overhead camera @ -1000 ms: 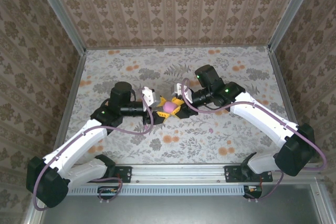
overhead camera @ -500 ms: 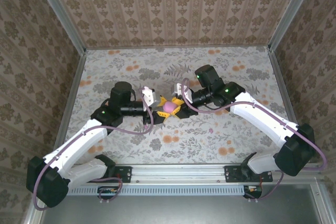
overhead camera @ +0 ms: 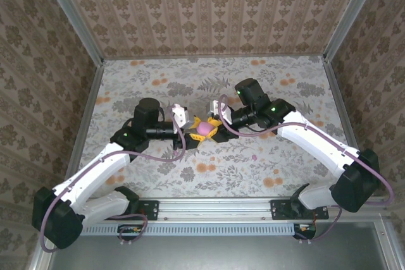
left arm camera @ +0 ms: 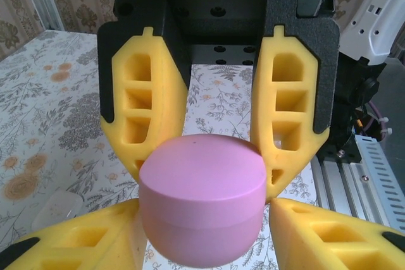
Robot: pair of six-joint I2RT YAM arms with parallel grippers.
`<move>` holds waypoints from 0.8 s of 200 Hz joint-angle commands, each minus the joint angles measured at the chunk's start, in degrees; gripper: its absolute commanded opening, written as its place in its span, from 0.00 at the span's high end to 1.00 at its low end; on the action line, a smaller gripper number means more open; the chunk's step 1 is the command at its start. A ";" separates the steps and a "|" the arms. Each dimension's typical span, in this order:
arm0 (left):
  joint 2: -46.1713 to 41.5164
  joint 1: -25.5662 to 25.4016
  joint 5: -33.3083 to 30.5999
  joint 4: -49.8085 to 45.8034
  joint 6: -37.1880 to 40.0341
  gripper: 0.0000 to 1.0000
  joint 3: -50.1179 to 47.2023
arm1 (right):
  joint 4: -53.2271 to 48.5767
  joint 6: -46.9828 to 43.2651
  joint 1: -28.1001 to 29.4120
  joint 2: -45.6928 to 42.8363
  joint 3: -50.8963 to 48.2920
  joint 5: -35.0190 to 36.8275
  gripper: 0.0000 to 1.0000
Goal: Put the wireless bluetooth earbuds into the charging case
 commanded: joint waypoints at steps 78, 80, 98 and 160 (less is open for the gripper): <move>0.44 -0.53 0.67 -0.72 0.27 0.55 2.09 | 1.24 -2.03 0.25 -0.86 -1.66 0.73 0.61; 0.39 -0.51 0.61 -0.83 0.31 0.54 2.16 | 1.38 -1.91 0.25 -0.93 -1.75 0.66 0.61; 0.46 -0.53 0.28 -2.08 0.97 0.45 2.53 | 2.47 -1.08 0.16 -1.36 -2.00 0.07 0.61; 0.83 -0.53 -0.40 -3.06 1.71 0.46 2.83 | 3.33 0.07 -0.02 -1.44 -1.93 -0.69 0.61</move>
